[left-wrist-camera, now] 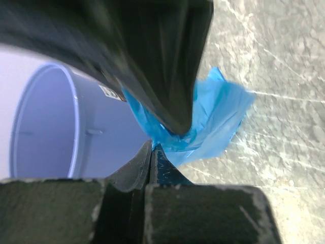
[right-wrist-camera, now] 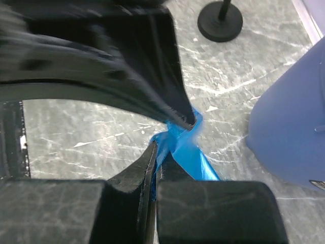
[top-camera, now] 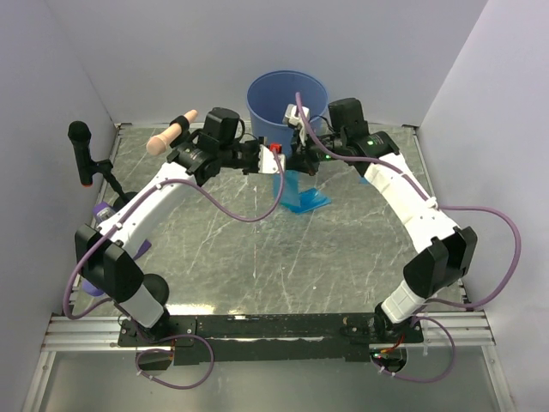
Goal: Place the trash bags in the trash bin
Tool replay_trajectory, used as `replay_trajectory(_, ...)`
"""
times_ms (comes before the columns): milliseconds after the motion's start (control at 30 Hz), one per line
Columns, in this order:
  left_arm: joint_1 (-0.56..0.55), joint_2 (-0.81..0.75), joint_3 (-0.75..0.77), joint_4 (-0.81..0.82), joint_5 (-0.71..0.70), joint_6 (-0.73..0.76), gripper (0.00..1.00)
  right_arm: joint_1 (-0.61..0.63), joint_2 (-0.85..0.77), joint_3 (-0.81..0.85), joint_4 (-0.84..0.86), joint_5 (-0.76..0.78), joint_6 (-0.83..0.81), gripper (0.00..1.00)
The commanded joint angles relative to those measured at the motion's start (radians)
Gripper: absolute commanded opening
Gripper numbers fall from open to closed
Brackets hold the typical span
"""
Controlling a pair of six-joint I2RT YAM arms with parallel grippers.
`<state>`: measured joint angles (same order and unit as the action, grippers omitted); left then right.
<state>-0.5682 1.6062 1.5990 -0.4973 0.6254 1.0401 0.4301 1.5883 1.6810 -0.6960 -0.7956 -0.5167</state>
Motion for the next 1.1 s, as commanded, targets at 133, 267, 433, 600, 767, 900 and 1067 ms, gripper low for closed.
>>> replay_trajectory(133,-0.018,0.011,0.044,-0.038,0.034,0.024,0.01,0.015,0.018,0.124,-0.003,-0.138,-0.009,0.00)
replay_trajectory(267,-0.024,-0.018,0.038,-0.055,0.065,0.028,0.01,0.012,0.005,0.085,0.026,-0.068,0.012,0.00)
replay_trajectory(433,-0.036,-0.049,0.042,-0.050,0.083,0.009,0.01,0.009,0.058,0.072,0.013,0.125,-0.045,0.00)
replay_trajectory(600,-0.038,-0.037,0.016,-0.029,0.002,0.052,0.01,0.027,0.026,0.117,-0.069,-0.092,-0.066,0.00)
replay_trajectory(767,-0.035,-0.026,-0.037,-0.026,-0.085,0.103,0.01,0.012,0.018,0.160,-0.045,-0.200,-0.016,0.00)
replay_trajectory(900,-0.059,-0.069,-0.074,0.041,-0.084,0.081,0.01,0.018,0.091,0.135,0.024,0.054,0.003,0.00)
replay_trajectory(1067,-0.065,-0.095,-0.079,0.160,-0.131,0.070,0.01,0.038,0.098,0.137,-0.036,0.112,-0.049,0.00)
